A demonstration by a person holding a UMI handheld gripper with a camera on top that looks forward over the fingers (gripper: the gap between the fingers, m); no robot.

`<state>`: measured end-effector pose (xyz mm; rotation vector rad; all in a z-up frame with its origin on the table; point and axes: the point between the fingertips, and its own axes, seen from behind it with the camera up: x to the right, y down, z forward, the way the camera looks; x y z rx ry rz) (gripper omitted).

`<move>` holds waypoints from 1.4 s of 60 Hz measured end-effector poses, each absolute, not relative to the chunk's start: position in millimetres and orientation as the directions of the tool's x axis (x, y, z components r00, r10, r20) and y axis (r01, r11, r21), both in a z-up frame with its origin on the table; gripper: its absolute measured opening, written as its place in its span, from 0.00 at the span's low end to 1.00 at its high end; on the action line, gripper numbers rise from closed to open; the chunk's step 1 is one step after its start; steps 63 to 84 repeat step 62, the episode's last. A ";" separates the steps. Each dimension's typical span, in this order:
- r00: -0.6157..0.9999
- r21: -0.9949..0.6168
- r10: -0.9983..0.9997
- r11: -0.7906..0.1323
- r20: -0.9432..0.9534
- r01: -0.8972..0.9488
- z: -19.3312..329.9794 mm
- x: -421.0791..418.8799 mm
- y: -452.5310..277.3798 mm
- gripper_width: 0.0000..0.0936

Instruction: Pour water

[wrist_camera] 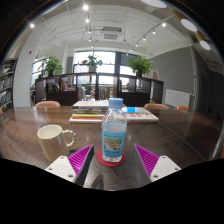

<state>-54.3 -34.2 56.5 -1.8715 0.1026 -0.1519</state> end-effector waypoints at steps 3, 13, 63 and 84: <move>0.987 -0.950 -0.149 -0.313 0.066 0.016 57.0 -57.4 -52.1 0.85; 0.990 -0.950 -0.123 -0.313 0.062 0.020 62.6 -93.6 -110.8 0.85; 0.998 -0.978 0.052 -0.205 0.032 0.042 146.9 -216.4 -170.9 0.84; 0.998 -0.978 0.052 -0.205 0.032 0.042 146.9 -216.4 -170.9 0.84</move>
